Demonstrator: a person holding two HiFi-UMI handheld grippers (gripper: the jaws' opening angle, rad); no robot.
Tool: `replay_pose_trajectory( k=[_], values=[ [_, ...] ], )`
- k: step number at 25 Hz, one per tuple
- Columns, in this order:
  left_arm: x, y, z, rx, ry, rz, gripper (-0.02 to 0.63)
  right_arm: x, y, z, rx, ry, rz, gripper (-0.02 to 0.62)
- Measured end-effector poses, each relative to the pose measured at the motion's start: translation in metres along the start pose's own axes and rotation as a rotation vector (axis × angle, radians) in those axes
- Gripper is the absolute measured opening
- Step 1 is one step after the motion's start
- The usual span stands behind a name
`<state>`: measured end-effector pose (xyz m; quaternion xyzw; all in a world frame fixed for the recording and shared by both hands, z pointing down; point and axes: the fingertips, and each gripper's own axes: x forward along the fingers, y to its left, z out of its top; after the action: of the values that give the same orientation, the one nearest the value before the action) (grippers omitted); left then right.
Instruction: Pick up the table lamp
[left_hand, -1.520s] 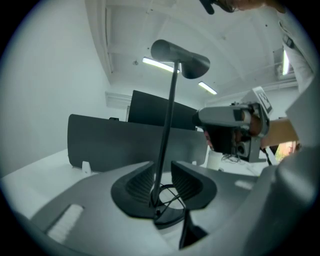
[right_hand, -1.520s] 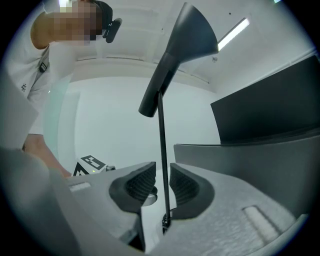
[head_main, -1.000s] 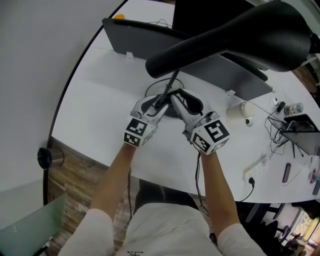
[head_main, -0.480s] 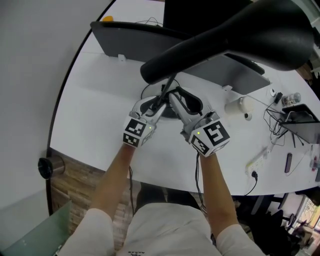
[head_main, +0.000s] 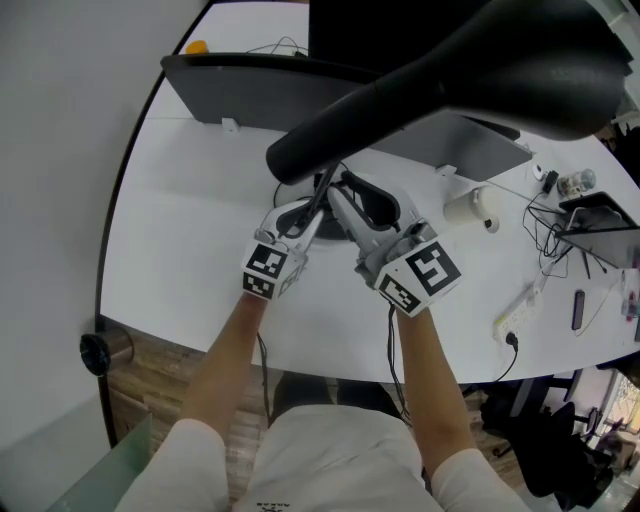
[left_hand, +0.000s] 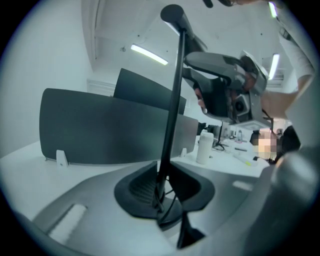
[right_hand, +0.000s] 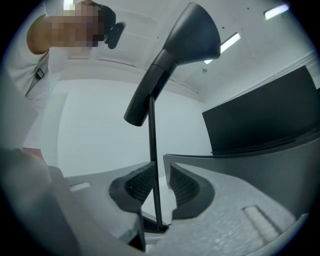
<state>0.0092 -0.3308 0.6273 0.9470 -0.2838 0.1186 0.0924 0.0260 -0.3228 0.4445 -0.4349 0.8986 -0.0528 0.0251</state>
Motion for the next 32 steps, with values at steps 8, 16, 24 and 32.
replay_pose_trajectory(
  k=[8, 16, 24, 32],
  values=[
    [0.002, -0.001, 0.000, -0.002, -0.003, -0.032, 0.066, 0.000, 0.013, 0.012, -0.047, -0.009, 0.056, 0.090],
    [0.002, -0.002, 0.000, -0.016, -0.004, -0.047, 0.066, 0.016, 0.018, 0.029, -0.069, -0.040, 0.051, 0.089],
    [0.002, -0.002, 0.001, -0.009, 0.005, -0.072, 0.067, 0.019, 0.018, 0.045, -0.089, -0.063, 0.048, 0.081],
    [0.002, -0.002, 0.001, -0.009, 0.007, -0.070, 0.066, 0.016, 0.018, 0.065, -0.105, -0.094, 0.065, 0.082]
  ],
)
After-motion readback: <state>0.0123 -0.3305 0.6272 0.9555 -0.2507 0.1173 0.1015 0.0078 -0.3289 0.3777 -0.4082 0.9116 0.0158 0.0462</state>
